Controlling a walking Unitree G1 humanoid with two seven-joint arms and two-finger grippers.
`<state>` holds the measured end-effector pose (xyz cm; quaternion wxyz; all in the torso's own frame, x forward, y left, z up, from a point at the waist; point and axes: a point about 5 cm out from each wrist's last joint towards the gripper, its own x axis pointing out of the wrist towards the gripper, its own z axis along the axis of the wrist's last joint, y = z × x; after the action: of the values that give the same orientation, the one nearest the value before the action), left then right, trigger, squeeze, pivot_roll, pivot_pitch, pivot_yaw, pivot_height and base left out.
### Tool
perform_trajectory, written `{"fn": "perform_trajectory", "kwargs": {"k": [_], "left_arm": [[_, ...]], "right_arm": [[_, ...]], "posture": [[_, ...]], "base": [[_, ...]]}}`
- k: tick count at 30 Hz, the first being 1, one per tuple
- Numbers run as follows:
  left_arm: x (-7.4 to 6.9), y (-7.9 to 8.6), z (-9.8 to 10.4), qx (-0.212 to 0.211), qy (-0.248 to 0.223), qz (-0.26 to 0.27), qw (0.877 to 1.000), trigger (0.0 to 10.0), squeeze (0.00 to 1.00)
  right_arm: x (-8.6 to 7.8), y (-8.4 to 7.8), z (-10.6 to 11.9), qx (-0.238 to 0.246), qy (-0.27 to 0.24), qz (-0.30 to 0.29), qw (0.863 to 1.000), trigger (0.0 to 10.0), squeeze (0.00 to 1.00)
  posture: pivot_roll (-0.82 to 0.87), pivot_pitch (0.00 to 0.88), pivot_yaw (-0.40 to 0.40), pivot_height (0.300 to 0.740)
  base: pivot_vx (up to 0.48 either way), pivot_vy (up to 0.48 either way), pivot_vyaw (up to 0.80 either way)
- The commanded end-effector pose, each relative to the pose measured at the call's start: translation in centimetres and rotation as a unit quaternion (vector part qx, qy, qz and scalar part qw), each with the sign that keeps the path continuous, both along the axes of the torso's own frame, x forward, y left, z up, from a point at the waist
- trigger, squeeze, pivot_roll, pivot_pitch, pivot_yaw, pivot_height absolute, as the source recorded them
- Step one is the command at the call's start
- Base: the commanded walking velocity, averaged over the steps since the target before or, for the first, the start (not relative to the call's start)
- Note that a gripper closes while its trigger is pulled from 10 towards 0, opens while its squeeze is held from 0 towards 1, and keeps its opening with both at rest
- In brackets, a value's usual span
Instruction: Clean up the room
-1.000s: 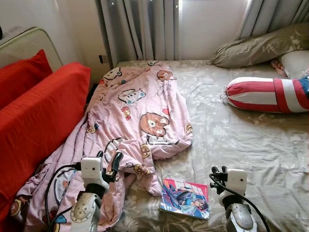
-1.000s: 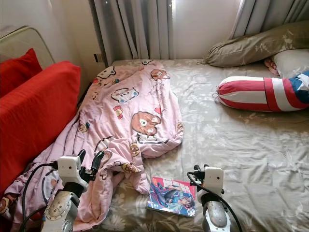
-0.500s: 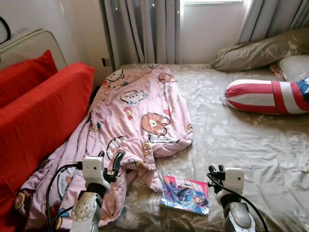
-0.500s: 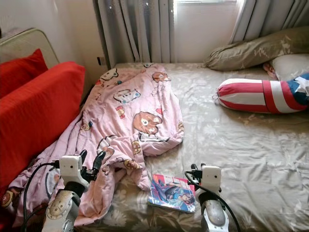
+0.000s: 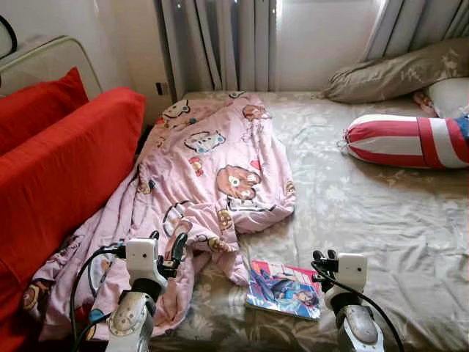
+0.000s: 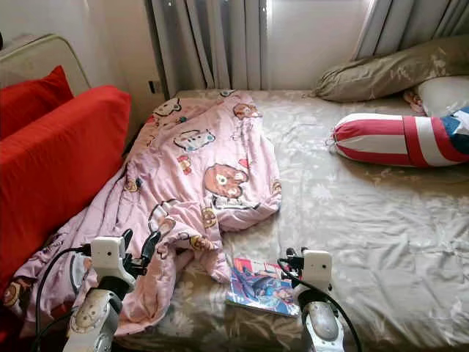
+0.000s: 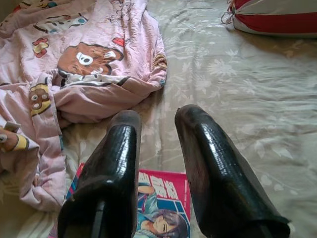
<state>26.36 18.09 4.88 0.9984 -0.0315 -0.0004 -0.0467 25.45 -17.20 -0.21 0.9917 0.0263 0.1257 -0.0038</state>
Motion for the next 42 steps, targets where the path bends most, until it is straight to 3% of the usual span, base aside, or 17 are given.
{"fn": "perform_trajectory", "kwargs": {"k": [1, 29, 35, 42], "left_arm": [[0.04, 0.25, 0.10, -0.001, 0.002, 0.002, 1.000, 10.0, 0.00], [-0.10, -0.01, -0.31, -0.002, 0.017, -0.008, 1.000, 10.0, 0.00], [-0.15, -0.04, -0.37, -0.002, 0.019, -0.009, 1.000, 10.0, 0.00], [-0.30, -0.03, -0.58, -0.001, 0.023, -0.010, 1.000, 10.0, 0.00]], "right_arm": [[0.07, 0.32, -0.01, 0.002, 0.002, 0.003, 1.000, 10.0, 0.00], [0.07, 0.68, -0.36, 0.006, 0.015, 0.013, 1.000, 10.0, 0.00], [0.12, 0.77, -0.55, 0.001, 0.023, 0.018, 1.000, 10.0, 0.00], [0.02, 0.93, -0.81, 0.002, 0.032, 0.025, 0.999, 10.0, 0.00]], "posture": [[0.06, 0.000, 0.019, 0.666], [0.06, 0.000, 0.021, 0.651], [0.06, 0.000, 0.021, 0.606], [0.06, 0.000, 0.022, 0.606]], "base": [[0.000, 0.000, 0.00], [0.000, 0.000, 0.00], [0.000, 0.000, 0.00], [0.000, 0.000, 0.00]]}}
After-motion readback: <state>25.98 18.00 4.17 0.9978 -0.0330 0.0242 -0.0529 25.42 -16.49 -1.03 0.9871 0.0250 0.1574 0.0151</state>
